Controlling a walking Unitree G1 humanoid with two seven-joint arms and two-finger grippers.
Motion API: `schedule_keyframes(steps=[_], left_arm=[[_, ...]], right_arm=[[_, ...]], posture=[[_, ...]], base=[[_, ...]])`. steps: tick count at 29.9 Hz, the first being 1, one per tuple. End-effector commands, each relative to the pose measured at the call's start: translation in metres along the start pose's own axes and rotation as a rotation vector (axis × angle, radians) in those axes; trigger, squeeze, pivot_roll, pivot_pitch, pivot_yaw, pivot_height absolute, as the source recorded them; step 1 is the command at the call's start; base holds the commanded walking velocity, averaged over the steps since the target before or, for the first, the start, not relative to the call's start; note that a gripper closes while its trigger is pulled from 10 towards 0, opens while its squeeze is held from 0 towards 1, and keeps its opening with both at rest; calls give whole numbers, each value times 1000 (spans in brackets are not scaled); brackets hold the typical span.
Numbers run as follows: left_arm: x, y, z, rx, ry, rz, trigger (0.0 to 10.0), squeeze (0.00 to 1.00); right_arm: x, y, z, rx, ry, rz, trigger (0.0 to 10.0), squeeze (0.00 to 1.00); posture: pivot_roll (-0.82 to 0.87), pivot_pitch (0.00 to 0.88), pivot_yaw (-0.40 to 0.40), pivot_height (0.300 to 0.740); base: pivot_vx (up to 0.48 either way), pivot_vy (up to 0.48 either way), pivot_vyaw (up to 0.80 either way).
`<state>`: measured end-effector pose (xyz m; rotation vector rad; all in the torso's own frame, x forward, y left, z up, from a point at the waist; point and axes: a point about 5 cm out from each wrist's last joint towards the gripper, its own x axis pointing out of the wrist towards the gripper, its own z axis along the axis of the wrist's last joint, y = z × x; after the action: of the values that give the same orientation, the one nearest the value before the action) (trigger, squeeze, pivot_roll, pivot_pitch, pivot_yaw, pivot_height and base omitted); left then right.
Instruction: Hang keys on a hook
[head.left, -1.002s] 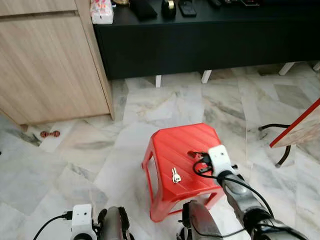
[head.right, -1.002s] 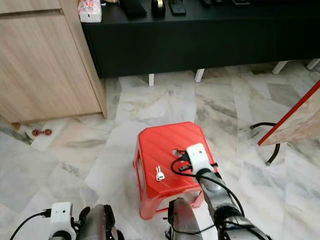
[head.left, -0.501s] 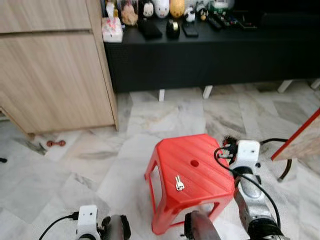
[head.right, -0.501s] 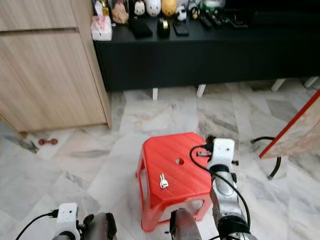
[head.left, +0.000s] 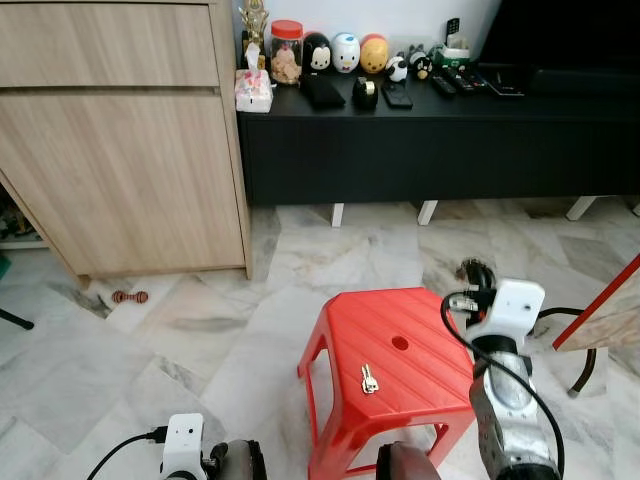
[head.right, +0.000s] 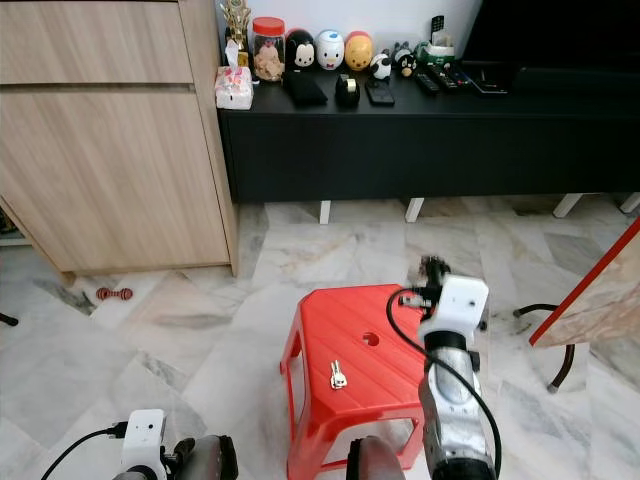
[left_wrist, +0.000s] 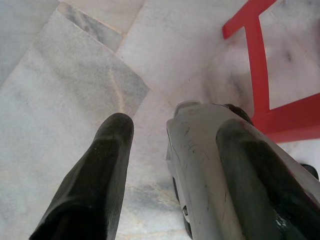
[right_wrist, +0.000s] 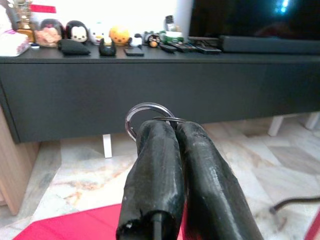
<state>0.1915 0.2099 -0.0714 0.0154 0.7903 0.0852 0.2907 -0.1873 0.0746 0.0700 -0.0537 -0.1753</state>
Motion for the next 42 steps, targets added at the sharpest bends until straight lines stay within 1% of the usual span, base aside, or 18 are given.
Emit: schedule_keyframes(steps=[1,8,19,20,23,30,32,33,34,35,36,42], left_arm=[[-4,-7,-18,9,80,-25,10000,0],[-3,-7,-17,12,78,-27,10000,0],[-3,-9,-18,21,82,-39,10000,0],[-3,-9,-18,21,82,-39,10000,0],[-4,-10,-19,23,85,-42,10000,0],[-4,-11,-20,27,89,-48,10000,0],[-4,-12,-20,29,89,-50,10000,0],[-4,-12,-20,32,89,-50,10000,0],[-4,-13,-20,32,89,-50,10000,0],[-4,-13,-20,35,90,-52,10000,0],[-4,-13,-20,37,89,-52,10000,0],[-3,-15,-18,44,84,-53,10000,0]], right_arm=[[4,-3,11,1,-38,-16,10000,0],[7,1,16,15,-45,-18,10000,0],[5,3,16,14,-42,-7,10000,0],[5,3,16,14,-42,-7,10000,0],[6,4,16,12,-41,-2,10000,0],[6,4,15,12,-36,3,10000,0],[6,5,12,9,-16,8,10000,0],[5,7,6,16,29,23,10000,0],[5,8,4,19,42,27,10000,0],[4,9,3,45,39,41,10000,0],[4,10,2,51,38,47,10000,0],[4,12,3,52,38,68,10000,0]], posture=[[29,0,-80,608],[29,0,-76,638],[27,0,-72,712],[27,0,-72,712],[26,0,-72,737],[25,0,-72,740],[24,0,-73,740],[23,0,-73,740],[23,0,-73,740],[22,0,-73,740],[25,0,-75,740],[21,0,-80,740]], base=[[0,0,0],[0,0,0],[0,0,0],[0,0,0],[0,0,0],[0,0,0],[0,0,0],[0,0,0],[0,0,0],[0,0,0],[0,0,0],[0,-44,0]])
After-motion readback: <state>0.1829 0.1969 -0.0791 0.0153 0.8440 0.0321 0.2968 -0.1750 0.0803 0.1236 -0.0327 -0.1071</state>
